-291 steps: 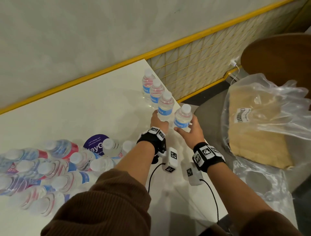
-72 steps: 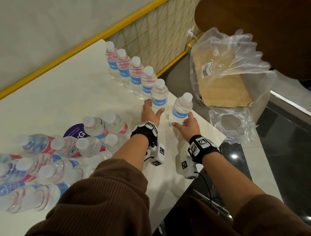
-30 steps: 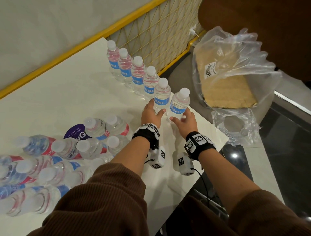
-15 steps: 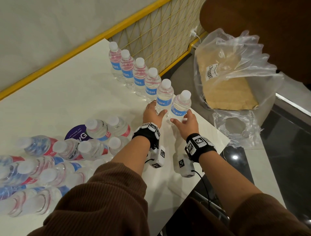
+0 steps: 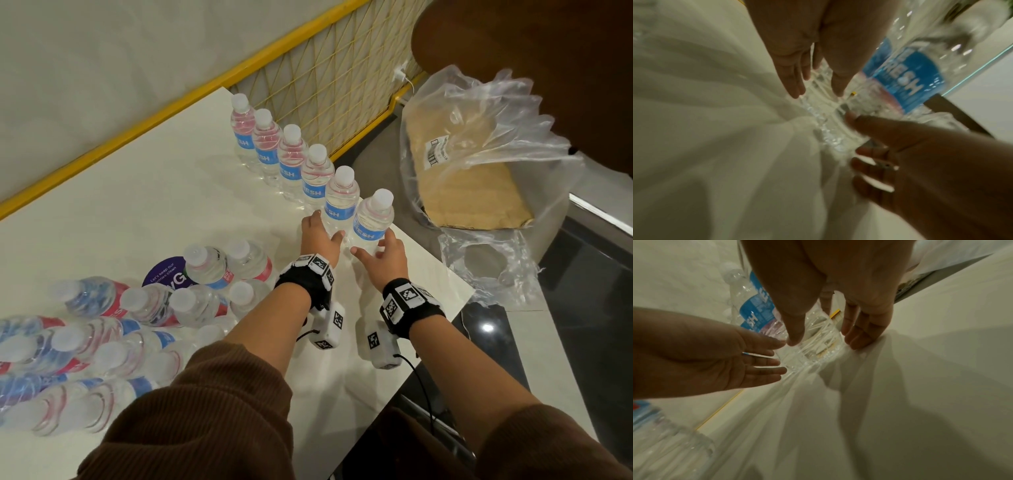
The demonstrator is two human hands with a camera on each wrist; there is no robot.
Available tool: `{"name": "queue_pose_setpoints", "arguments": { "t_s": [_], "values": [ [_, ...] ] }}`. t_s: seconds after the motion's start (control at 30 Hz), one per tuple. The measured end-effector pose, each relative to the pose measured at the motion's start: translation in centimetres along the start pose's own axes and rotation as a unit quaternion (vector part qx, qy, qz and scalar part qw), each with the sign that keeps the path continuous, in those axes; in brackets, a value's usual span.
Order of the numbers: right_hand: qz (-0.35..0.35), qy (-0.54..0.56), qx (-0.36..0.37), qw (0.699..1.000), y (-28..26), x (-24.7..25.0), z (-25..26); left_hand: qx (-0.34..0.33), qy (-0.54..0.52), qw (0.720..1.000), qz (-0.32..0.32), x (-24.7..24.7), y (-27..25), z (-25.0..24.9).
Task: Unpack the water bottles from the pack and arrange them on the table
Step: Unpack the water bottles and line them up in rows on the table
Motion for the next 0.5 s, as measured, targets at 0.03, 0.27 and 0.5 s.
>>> {"name": "queue_pose_setpoints", "arguments": {
  "t_s": [0.03, 0.27, 0.5],
  "values": [
    [0.000, -0.001, -0.012, 1.000, -0.3, 0.2, -0.2, 0.002, -0.003, 1.000, 0.000, 0.2, -0.4, -0.4],
    [0.164, -0.134, 0.021, 0.977, -5.5, -0.9, 0.2, -0.094, 0.033, 0.994, 0.044, 5.4, -5.4, -5.6],
    [0.329, -0.155, 0.156, 0.918, -10.3, -5.8, 4.5, -0.068, 0.153, 0.984, -0.053, 15.7, -8.6, -5.4]
  ]
}}
Point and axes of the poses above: each hand's wrist, its own y-axis towards the middle knuckle, its own x-axis out of the back of the hand, z = x × y, the point moved 2 cm from there along y, towards the middle knuckle, and after that the axes turned 3 degrees about -x, right-handed, at the moved point
